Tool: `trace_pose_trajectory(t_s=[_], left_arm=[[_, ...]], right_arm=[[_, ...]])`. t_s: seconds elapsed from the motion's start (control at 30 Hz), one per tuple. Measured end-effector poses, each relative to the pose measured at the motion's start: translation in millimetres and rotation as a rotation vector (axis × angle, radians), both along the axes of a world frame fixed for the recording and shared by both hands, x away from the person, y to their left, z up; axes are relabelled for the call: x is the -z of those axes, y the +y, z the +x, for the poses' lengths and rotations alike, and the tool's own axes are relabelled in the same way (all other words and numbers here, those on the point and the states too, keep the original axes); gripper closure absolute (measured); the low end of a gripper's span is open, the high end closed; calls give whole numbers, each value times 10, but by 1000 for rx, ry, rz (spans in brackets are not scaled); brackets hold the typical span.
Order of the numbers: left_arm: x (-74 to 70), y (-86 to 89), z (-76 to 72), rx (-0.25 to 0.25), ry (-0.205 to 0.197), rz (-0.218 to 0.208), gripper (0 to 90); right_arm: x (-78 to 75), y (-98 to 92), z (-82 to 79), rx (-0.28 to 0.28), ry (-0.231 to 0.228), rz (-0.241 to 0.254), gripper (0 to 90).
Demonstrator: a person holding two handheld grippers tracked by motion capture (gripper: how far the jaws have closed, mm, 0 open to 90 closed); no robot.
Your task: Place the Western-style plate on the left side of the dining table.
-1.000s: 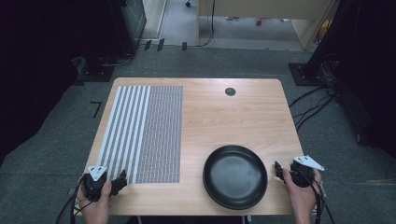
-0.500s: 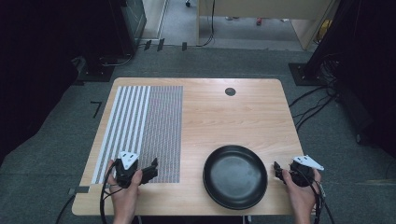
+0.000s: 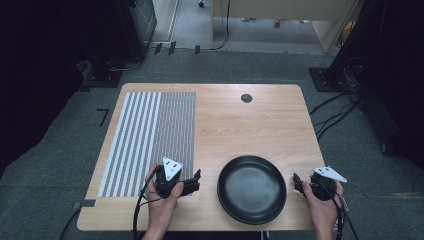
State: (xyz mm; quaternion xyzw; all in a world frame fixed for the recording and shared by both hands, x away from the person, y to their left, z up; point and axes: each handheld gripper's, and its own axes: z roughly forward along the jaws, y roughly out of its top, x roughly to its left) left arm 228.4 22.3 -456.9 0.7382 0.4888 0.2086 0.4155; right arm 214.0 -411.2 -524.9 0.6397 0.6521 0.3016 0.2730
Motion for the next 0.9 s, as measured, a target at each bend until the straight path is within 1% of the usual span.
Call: trace_pose_trajectory(t_s=[0.03,0.07,0.13,0.23,0.27,0.3,0.33,0.4,0.43,0.47,0.53,0.57,0.6,0.63,0.7,0.8,0.9], left_arm=[[1,-50,-4,13,6,-10,143],[1,-50,-4,13,6,-10,143],[-2,-124,-13,37,15,-30,143],[-4,-228,-39,60,14,-37,142],[3,-265,-57,75,15,-22,142],[8,-279,-66,80,15,-16,142],[23,-311,-96,96,14,2,142],[57,-350,-144,116,8,27,141],[91,-380,-181,120,17,13,142],[105,-401,-190,128,23,11,142],[120,-445,-202,136,25,26,142],[120,-445,-202,136,25,26,142],[119,-452,-203,142,31,20,142],[106,-461,-208,148,41,-3,142],[98,-470,-211,154,39,-9,142],[85,-486,-217,163,44,-26,142],[84,-503,-216,174,47,-38,142]], right_arm=[[0,0,0,1,0,0,214],[0,0,0,1,0,0,214],[0,0,-1,2,0,0,214],[0,1,-6,9,1,0,214],[-1,-1,-7,14,1,3,214],[-1,-1,-7,14,1,3,214],[-1,-2,-7,15,1,3,214],[-1,-12,-9,28,-3,8,216],[-2,-15,-12,34,-1,11,217],[-2,-19,-14,37,-4,15,217],[-3,-25,-20,45,-7,25,220],[-4,-25,-26,47,-6,31,220],[-4,-22,-29,45,-8,32,220],[-5,-14,-32,42,-9,33,221],[-5,-5,-35,38,-9,34,221],[-13,20,-44,36,-19,57,220],[-68,47,-70,40,-40,66,220]])
